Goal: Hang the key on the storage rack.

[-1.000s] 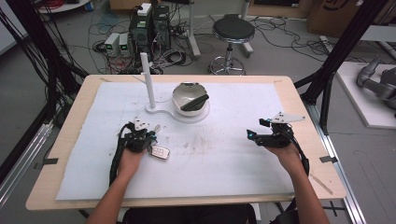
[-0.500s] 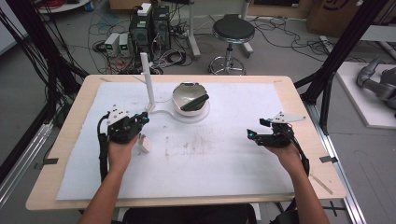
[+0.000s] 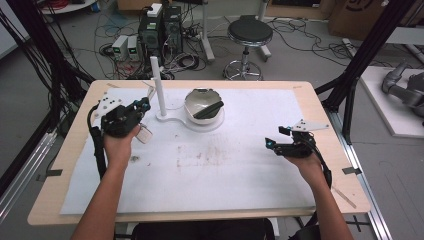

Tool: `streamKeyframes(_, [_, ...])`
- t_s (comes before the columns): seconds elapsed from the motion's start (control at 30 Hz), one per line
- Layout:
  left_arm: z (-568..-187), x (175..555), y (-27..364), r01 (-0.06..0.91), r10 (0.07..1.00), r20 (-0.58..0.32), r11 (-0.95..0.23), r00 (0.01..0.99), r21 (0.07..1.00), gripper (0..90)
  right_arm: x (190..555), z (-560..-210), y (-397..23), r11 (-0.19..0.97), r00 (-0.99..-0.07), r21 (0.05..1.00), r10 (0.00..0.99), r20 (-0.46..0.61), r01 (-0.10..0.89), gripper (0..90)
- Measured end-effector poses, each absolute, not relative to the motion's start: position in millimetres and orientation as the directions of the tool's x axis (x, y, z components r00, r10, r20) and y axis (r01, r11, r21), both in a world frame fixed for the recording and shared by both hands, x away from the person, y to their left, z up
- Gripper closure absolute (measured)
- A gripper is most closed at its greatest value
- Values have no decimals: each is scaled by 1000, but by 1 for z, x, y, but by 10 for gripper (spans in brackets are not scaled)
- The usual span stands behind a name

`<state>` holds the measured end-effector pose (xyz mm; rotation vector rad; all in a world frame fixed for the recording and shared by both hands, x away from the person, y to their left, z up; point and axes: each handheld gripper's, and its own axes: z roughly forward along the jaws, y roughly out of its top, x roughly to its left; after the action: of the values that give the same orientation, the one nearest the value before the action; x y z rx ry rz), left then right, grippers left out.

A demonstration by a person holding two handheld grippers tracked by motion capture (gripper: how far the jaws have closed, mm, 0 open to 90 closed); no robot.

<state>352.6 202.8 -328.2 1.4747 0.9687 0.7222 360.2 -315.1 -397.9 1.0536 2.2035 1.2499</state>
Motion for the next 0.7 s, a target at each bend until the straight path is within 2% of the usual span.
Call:
streamKeyframes(0.43, [-313,375,205,144,897,-79,17,435,989,867,361,-398,-314,318,-644,852,765,28,415,243])
streamKeyframes(0.7, [-315,388,202,171,902,-64,-11,426,985,866,361,-398,-315,317,-642,853,766,29,415,243])
